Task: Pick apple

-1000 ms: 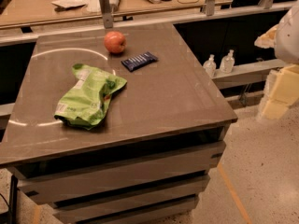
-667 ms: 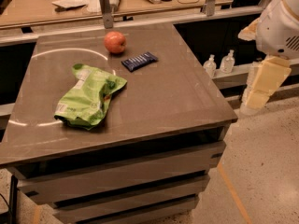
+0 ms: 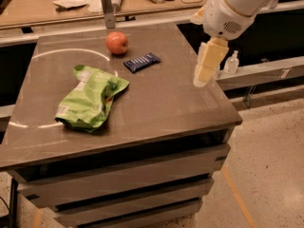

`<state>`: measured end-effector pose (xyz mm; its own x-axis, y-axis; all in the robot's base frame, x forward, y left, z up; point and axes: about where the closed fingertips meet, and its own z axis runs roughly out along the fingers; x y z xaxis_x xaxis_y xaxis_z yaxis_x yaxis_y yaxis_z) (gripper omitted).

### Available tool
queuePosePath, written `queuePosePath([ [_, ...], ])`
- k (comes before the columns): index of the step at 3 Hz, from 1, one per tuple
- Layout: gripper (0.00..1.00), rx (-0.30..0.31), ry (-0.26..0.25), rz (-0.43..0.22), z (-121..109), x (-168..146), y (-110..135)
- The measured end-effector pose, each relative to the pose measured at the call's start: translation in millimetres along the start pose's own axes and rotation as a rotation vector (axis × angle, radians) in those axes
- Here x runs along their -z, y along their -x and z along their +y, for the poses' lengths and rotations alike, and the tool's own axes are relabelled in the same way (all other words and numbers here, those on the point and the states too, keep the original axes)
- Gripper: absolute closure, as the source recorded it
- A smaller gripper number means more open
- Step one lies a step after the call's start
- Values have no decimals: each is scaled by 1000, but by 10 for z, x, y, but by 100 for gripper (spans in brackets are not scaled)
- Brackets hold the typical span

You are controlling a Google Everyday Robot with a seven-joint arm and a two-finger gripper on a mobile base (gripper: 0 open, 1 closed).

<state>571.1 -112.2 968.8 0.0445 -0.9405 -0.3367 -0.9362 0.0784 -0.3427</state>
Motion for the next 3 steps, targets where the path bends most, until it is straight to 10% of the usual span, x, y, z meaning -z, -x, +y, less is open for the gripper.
queuePosePath([
  [3, 0, -107, -68, -144, -1040, -1386, 697],
])
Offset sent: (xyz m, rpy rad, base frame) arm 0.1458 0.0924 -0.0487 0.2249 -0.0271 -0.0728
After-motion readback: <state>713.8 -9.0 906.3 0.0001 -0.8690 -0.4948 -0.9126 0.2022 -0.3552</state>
